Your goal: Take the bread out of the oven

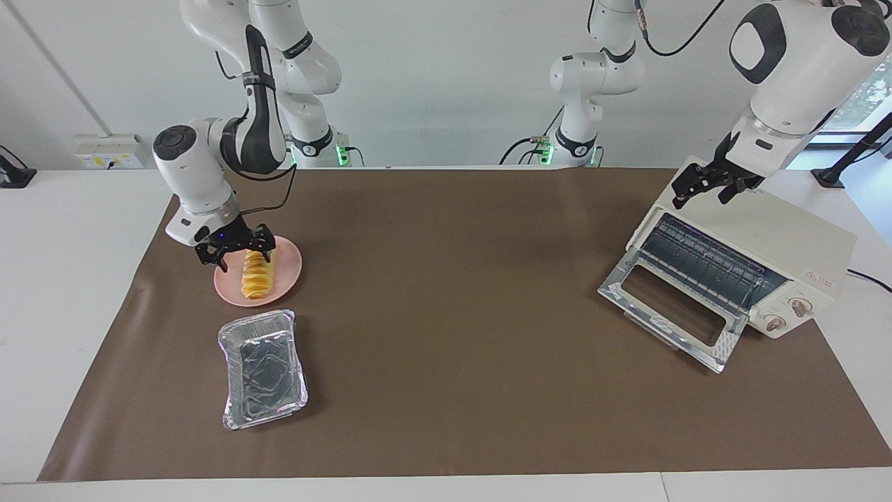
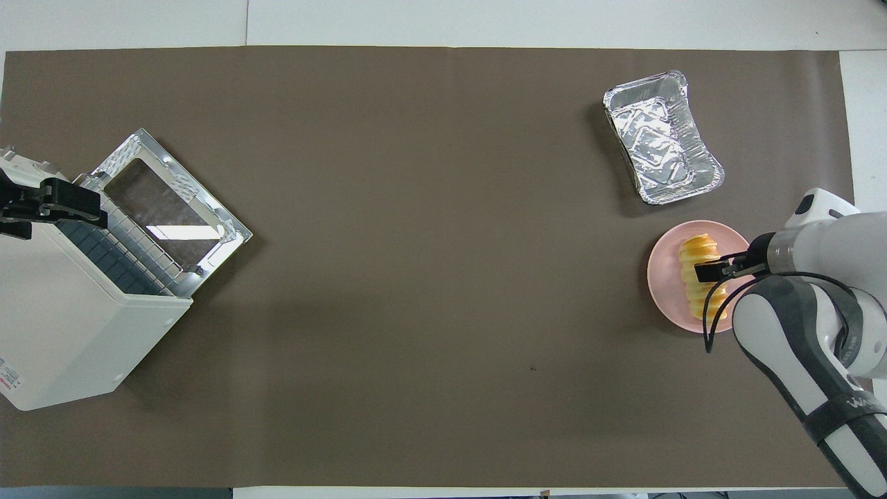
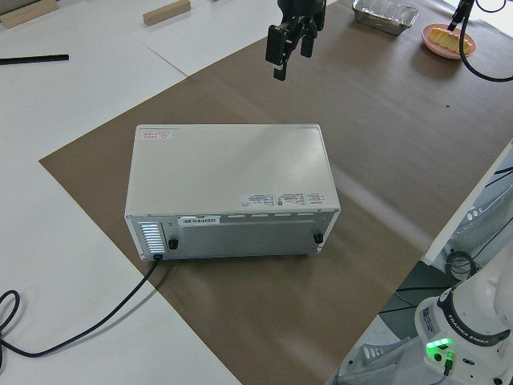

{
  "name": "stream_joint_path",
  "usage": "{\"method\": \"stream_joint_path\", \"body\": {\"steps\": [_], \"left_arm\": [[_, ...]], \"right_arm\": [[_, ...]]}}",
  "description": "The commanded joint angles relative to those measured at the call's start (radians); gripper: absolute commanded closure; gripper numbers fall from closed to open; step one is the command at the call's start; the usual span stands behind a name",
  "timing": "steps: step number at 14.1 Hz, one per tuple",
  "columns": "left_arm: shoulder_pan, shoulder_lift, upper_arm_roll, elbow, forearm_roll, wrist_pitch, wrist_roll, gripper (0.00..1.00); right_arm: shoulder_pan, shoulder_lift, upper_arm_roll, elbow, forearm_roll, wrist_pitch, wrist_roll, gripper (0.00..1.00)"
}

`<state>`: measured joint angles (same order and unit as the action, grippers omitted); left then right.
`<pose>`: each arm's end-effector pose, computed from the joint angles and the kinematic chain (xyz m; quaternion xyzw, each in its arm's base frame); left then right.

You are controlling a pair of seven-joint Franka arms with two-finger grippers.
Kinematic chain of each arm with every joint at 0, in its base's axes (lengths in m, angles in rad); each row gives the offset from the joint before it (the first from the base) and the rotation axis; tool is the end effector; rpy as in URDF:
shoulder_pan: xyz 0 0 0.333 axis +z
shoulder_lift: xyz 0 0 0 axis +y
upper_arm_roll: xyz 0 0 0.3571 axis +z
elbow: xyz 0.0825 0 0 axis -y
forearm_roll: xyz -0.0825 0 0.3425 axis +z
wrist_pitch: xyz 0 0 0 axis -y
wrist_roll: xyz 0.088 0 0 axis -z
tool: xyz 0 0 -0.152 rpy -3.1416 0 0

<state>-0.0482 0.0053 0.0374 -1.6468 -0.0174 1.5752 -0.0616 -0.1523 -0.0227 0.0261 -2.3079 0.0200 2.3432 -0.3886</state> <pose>0.5085 -0.0082 0.5858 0.9989 0.0258 -0.0387 0.0072 0.4801 -0.0599 0.3832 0.9918 0.1241 0.0298 0.0006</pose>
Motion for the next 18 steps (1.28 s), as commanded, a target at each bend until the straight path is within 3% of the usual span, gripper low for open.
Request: {"method": "stream_joint_path", "body": {"steps": [1, 7, 14, 18], "left_arm": [[-0.002, -0.024, 0.004, -0.019, 0.016, -0.004, 0.003, 0.0], [-0.004, -0.024, 0.004, -0.019, 0.016, -0.004, 0.003, 0.0], [-0.004, -0.024, 0.004, -0.019, 0.016, -0.004, 0.003, 0.0], [-0.004, -0.024, 0.004, -0.019, 0.016, -0.004, 0.003, 0.0]], "right_arm": [[-0.015, 0.026, 0.012, 0.126, 0.006, -0.079, 0.036, 0.0], [-0.01, -0.003, 0.011, 0.343, 0.006, -0.343, 0.048, 0.0], [-0.007, -0.109, 0.011, 0.364, -0.005, -0.513, 0.141, 0.0], [-0.004, -0.111, 0.012, 0.436, -0.011, -0.602, 0.183, 0.0]]}}
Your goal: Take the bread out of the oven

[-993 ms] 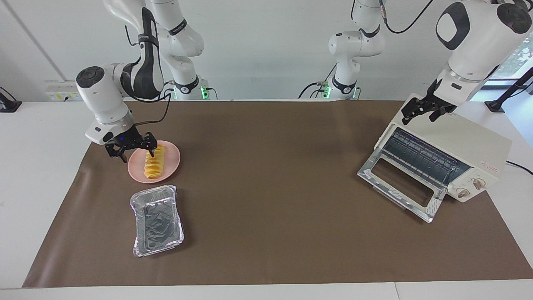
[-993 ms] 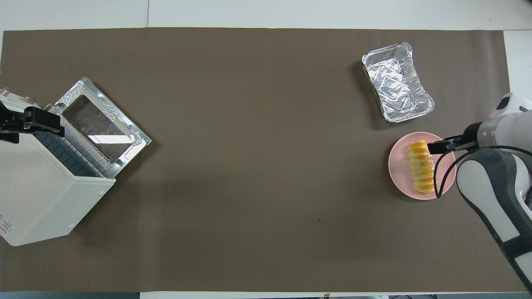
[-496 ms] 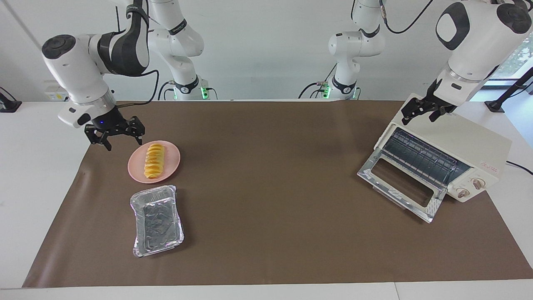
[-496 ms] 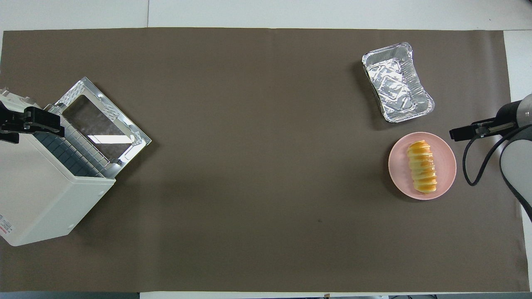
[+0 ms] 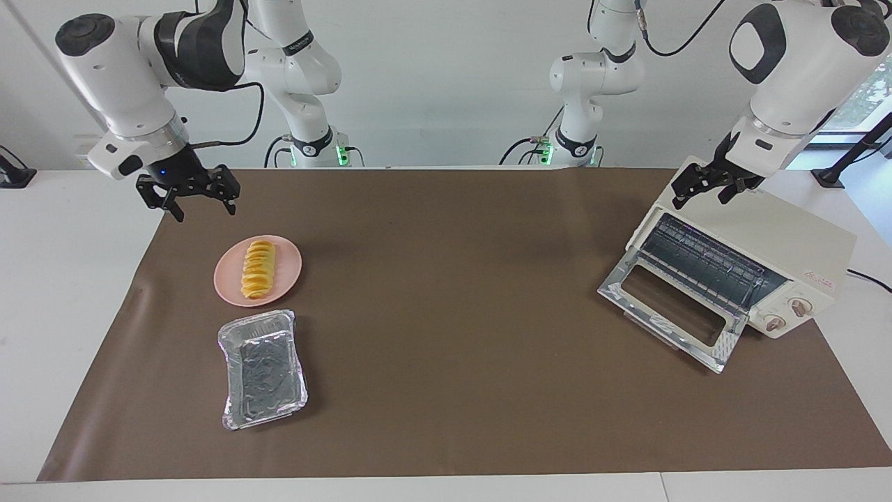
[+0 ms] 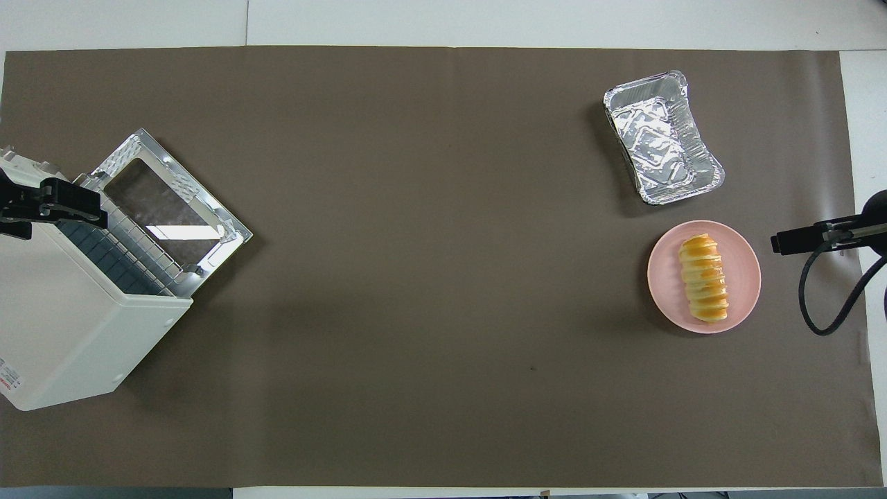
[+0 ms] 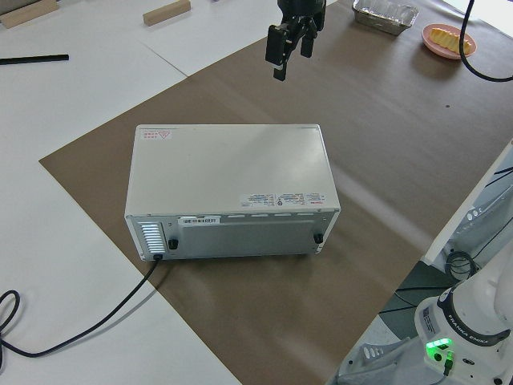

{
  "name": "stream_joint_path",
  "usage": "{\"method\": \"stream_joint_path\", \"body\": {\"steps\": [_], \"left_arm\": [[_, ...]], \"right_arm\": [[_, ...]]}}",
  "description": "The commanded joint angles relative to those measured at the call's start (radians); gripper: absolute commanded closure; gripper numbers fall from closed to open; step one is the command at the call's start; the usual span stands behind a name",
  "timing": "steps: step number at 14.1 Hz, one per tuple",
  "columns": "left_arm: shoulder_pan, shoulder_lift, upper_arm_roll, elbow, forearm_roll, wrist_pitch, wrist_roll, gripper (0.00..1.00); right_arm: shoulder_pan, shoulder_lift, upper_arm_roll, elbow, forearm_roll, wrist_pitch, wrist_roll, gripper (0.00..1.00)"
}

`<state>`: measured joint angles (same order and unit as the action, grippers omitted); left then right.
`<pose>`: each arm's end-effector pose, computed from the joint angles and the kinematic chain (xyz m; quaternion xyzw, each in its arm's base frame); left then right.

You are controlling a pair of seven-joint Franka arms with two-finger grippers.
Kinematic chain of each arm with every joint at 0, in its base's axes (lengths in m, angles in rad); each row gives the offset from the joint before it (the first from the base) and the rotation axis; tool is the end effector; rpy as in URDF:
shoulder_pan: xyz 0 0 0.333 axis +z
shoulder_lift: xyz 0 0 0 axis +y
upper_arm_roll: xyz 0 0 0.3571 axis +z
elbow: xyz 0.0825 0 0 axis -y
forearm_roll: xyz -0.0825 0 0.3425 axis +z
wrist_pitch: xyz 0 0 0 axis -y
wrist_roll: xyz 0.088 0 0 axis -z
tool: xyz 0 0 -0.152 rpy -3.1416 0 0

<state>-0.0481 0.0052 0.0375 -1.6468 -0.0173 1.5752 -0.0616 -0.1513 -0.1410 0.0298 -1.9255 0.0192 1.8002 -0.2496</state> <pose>0.5084 -0.0081 0.5858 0.9989 0.0259 -0.0387 0.0072 0.4710 -0.0542 0.5555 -0.9980 -0.0618 -0.0090 0.0057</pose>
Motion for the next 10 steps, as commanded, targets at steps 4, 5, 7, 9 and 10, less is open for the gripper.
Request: {"method": "stream_joint_path", "body": {"steps": [4, 5, 7, 9, 10], "left_arm": [[-0.004, -0.024, 0.004, -0.019, 0.016, -0.004, 0.003, 0.0], [-0.004, -0.024, 0.004, -0.019, 0.016, -0.004, 0.003, 0.0], [-0.004, -0.024, 0.004, -0.019, 0.016, -0.004, 0.003, 0.0], [-0.004, -0.024, 0.004, -0.019, 0.016, -0.004, 0.003, 0.0], [-0.004, -0.024, 0.004, -0.019, 0.016, -0.004, 0.003, 0.0]], "right_arm": [[-0.004, 0.075, 0.01, 0.212, -0.033, -0.165, 0.053, 0.0], [-0.004, 0.083, 0.01, 0.229, -0.038, -0.168, 0.053, 0.0], [-0.004, 0.086, 0.012, 0.227, -0.038, -0.162, 0.055, 0.0], [-0.004, 0.086, 0.01, 0.218, -0.038, -0.153, 0.072, 0.0], [-0.004, 0.086, 0.01, 0.22, -0.038, -0.148, 0.108, 0.0]]}}
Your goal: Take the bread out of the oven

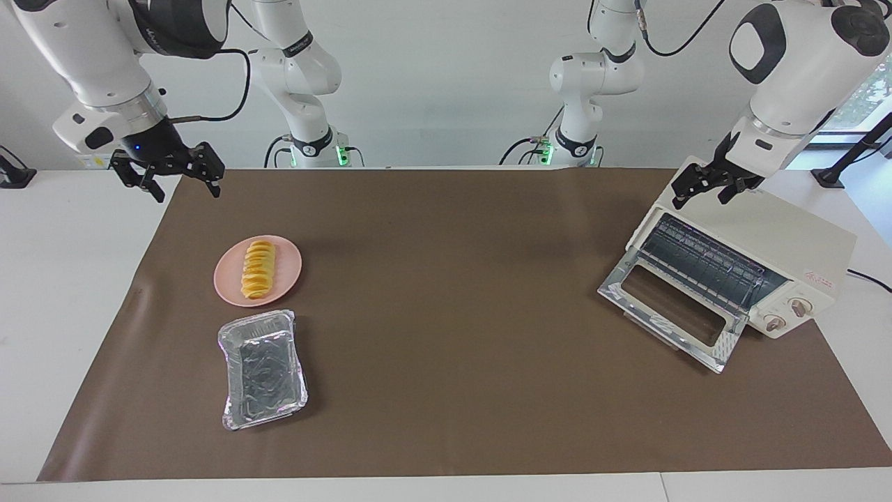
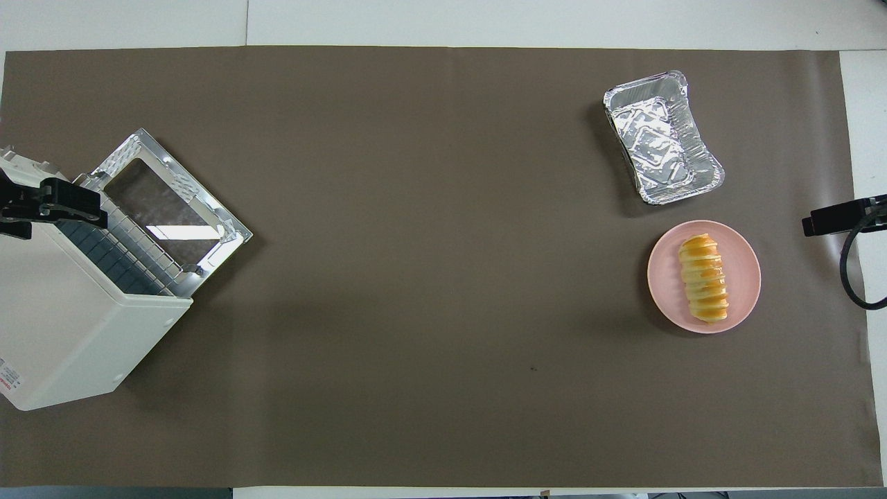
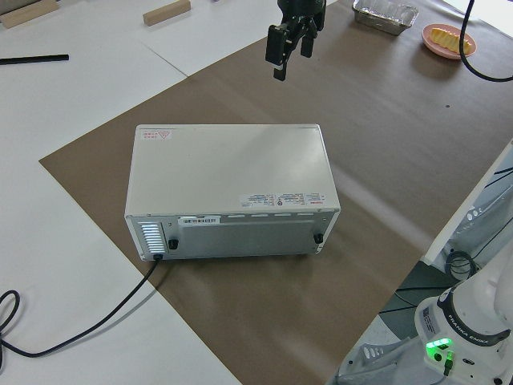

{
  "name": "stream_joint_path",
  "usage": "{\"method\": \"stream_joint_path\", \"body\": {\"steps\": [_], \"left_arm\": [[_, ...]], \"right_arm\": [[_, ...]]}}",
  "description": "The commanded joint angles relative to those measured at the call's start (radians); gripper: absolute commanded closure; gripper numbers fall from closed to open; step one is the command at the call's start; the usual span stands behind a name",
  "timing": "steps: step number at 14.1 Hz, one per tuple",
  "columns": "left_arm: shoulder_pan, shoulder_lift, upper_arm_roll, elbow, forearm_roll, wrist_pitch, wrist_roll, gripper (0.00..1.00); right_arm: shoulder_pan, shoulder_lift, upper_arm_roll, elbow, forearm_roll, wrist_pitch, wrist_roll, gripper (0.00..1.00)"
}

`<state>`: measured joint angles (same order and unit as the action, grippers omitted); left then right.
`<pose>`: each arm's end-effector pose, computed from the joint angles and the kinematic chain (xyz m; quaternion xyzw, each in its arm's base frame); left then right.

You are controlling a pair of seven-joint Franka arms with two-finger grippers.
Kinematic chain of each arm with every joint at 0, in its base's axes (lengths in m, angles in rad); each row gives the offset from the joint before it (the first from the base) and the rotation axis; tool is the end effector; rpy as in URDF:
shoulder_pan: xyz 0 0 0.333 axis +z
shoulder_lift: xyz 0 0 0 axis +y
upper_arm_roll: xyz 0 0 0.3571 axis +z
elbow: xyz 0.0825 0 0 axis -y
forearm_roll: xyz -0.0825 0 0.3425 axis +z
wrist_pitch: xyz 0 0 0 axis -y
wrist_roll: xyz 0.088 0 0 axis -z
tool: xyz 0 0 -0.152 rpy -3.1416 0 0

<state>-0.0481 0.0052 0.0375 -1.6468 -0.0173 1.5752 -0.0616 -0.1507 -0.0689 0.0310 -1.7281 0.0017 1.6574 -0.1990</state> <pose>0.5084 -0.0081 0.5858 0.9989 0.0259 -0.0387 0.0072 0.4905 -0.0582 0.5947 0.9992 0.0395 -0.0009 0.0001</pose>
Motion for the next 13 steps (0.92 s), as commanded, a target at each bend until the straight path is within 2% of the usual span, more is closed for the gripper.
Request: {"method": "stream_joint_path", "body": {"steps": [1, 13], "left_arm": [[-0.004, -0.024, 0.004, -0.019, 0.016, -0.004, 0.003, 0.0], [-0.004, -0.024, 0.004, -0.019, 0.016, -0.004, 0.003, 0.0]], "right_arm": [[-0.007, 0.014, 0.01, 0.021, -0.019, 0.002, 0.088, 0.0], [-0.007, 0.011, 0.01, 0.019, -0.019, -0.014, 0.092, 0.0]]}}
